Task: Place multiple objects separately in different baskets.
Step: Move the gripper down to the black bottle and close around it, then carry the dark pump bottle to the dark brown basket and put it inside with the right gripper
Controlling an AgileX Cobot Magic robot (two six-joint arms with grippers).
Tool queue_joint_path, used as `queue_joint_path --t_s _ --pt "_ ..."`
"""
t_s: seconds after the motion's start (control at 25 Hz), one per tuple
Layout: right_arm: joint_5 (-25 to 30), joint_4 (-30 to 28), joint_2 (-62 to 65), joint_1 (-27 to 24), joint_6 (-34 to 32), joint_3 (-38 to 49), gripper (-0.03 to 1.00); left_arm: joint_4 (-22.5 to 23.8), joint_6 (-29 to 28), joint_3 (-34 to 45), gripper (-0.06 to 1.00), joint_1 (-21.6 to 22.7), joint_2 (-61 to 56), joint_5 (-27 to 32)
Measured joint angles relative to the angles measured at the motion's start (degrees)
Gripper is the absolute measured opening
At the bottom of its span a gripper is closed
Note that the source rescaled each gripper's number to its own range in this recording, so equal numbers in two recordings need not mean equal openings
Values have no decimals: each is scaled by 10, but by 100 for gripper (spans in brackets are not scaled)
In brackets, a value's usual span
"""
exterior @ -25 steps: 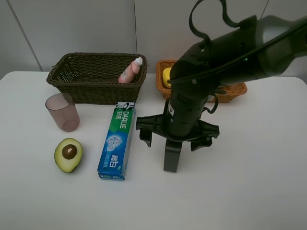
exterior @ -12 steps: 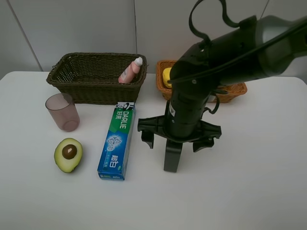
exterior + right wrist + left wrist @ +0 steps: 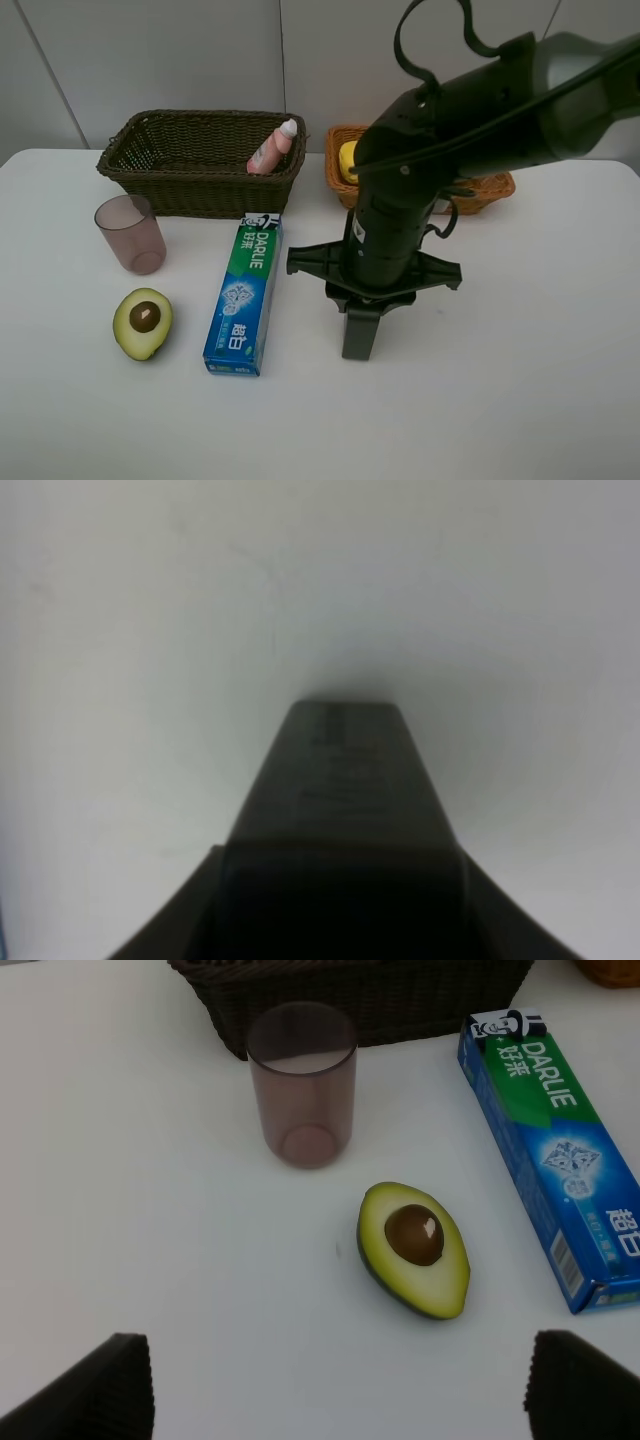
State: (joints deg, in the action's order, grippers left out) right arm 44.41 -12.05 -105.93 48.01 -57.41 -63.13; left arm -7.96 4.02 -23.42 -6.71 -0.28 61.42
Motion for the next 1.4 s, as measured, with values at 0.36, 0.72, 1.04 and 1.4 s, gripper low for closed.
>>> queue_joint_path --t_s 0.36,0.72,1.04,1.4 --pt "0 0 0 0 0 0 10 0 0 0 98 0 0 0" --pt "9 0 15 0 14 -15 10 0 0 0 98 0 0 0" --pt "60 -8 27 0 109 -116 10 0 0 0 98 0 0 0" --pt "26 -19 27 0 205 -219 10 0 0 0 98 0 0 0"
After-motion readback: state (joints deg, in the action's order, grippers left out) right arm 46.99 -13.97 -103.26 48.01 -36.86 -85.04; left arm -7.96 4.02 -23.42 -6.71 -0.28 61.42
